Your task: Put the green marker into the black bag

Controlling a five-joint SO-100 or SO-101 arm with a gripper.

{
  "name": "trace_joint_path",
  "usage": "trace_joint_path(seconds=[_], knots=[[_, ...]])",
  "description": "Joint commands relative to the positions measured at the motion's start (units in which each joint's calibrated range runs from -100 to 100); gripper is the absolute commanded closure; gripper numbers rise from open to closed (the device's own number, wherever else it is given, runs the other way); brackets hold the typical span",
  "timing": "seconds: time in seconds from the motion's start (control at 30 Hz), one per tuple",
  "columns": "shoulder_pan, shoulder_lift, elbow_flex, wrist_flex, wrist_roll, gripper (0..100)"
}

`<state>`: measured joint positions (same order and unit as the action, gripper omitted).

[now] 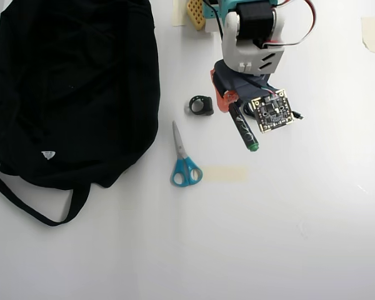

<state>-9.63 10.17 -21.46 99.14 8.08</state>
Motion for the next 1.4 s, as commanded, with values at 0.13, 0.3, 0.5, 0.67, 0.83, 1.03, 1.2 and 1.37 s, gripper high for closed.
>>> trace_joint_path(seconds=[0.13, 0.3, 0.5, 0.67, 0.83, 1.03, 1.2, 1.37], knots=[[0.7, -13.6, 11.4, 0.2, -4.2, 98], [0.9, -20.5, 18.4, 0.2, -6.0, 98], [4.0, -27.7, 25.0, 0.1, -6.1, 98], [7.9, -31.7, 27.4, 0.1, -6.1, 98], [11.6, -33.3, 26.6, 0.1, -6.1, 98], [17.1, -38.6, 27.2, 0.0, -7.5, 98], [23.5, -41.0, 27.5, 0.0, -7.8, 98], [28.8, -41.7, 27.5, 0.0, -8.0, 98]])
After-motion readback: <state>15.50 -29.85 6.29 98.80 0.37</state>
